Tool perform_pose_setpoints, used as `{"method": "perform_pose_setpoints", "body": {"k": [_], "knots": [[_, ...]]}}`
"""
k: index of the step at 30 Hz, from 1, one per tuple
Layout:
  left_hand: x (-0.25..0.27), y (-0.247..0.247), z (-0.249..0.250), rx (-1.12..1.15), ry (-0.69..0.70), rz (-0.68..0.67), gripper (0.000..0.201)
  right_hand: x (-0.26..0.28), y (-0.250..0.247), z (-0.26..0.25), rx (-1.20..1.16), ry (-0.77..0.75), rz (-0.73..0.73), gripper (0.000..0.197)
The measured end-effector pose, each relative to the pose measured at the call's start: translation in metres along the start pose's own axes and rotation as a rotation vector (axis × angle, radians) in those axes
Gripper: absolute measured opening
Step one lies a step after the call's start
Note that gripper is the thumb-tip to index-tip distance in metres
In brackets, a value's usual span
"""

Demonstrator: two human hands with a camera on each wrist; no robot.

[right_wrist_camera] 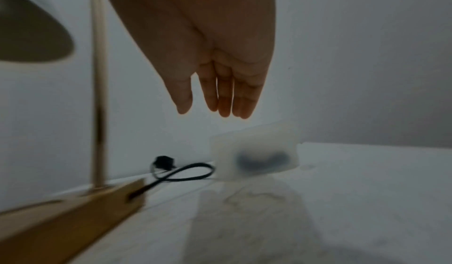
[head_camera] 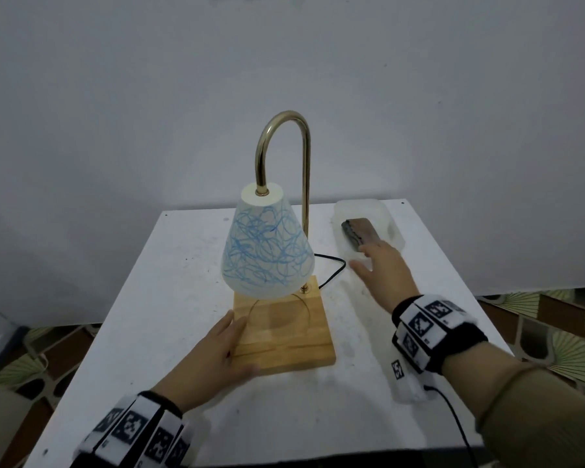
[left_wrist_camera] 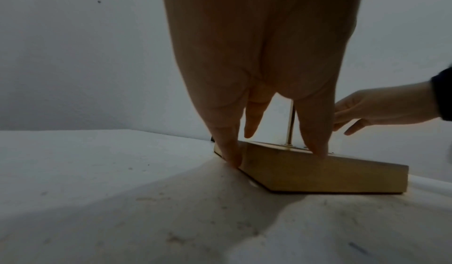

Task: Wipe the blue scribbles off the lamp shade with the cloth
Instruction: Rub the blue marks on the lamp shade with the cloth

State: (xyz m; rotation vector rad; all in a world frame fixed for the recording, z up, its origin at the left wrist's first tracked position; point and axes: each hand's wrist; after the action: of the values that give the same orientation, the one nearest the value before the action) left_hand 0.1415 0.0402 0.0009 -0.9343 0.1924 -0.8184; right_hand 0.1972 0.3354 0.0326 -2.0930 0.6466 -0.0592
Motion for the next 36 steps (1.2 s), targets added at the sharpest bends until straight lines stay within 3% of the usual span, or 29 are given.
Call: {"method": "perform_pose_setpoints", "body": {"k": [2,5,6,9,18,20,24,36], "knots": [[0.002,0.003,-0.002,0.033,0.007,0.031,0.095,-0.017,-0.004,0.013,0.120,0.017,-0.032,0.036],[0.007,0.007,-0.012,0.083,-0.058,0.030,0.131,-0.029,-0.007,0.029,0.256,0.036,-0.082,0.034],[0.006,0.009,-0.016,0.101,-0.082,0.037,0.133,-0.032,-0.007,0.033,0.296,0.041,-0.092,0.032],[0.008,0.011,-0.021,0.151,-0.097,0.049,0.122,-0.033,-0.007,0.040,0.363,0.043,-0.099,0.028],[0.007,0.006,-0.013,0.113,-0.108,0.023,0.136,0.001,-0.024,0.049,0.335,0.053,-0.095,0.028],[0.007,0.006,-0.011,0.124,-0.111,0.010,0.129,0.015,-0.031,0.054,0.314,0.051,-0.095,0.027],[0.007,0.011,-0.012,0.138,-0.125,0.032,0.082,0.048,-0.048,0.066,0.245,0.030,-0.080,0.020],[0.008,0.011,-0.007,0.111,-0.146,0.041,0.078,0.130,-0.077,0.085,0.225,0.043,-0.055,0.016]]}}
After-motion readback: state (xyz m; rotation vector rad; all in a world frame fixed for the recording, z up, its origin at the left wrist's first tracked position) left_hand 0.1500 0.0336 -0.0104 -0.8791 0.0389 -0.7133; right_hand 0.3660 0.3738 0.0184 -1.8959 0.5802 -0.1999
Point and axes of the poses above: each hand's wrist, its own x-axis away from the middle knuckle, its own y-axis out of the palm, z = x × y, and after that the axes turned 4 degrees about -x, right-handed
